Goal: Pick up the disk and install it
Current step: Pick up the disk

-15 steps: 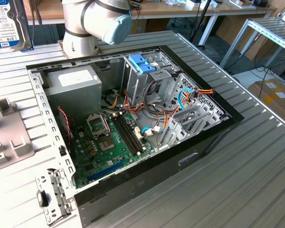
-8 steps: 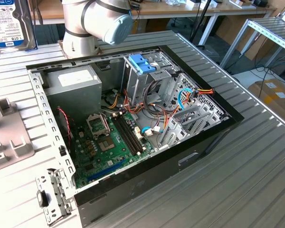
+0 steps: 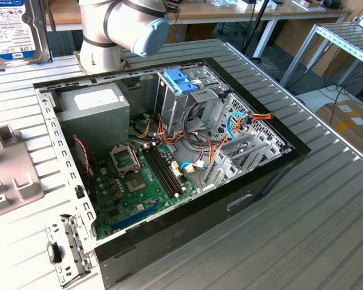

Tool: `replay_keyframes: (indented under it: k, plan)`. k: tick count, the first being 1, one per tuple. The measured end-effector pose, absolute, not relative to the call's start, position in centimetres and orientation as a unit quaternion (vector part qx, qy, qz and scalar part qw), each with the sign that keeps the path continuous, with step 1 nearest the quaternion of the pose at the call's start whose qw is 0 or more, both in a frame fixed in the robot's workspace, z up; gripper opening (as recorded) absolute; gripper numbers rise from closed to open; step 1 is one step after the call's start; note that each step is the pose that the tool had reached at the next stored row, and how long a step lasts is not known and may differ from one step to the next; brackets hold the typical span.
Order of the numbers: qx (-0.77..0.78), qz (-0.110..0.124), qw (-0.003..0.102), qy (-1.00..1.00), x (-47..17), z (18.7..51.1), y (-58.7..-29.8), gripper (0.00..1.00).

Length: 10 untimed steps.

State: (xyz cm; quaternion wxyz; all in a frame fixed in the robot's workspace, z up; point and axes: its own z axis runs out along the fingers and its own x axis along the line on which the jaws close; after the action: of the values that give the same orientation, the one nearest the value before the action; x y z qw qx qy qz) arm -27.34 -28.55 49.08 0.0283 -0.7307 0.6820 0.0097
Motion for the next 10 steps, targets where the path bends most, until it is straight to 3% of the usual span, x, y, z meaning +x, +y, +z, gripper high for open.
replay_keyframes:
  k: [10]
  plan:
    - [-0.731, 0.010, 0.028, 0.682, -26.28, 49.06, -28.55, 0.37]
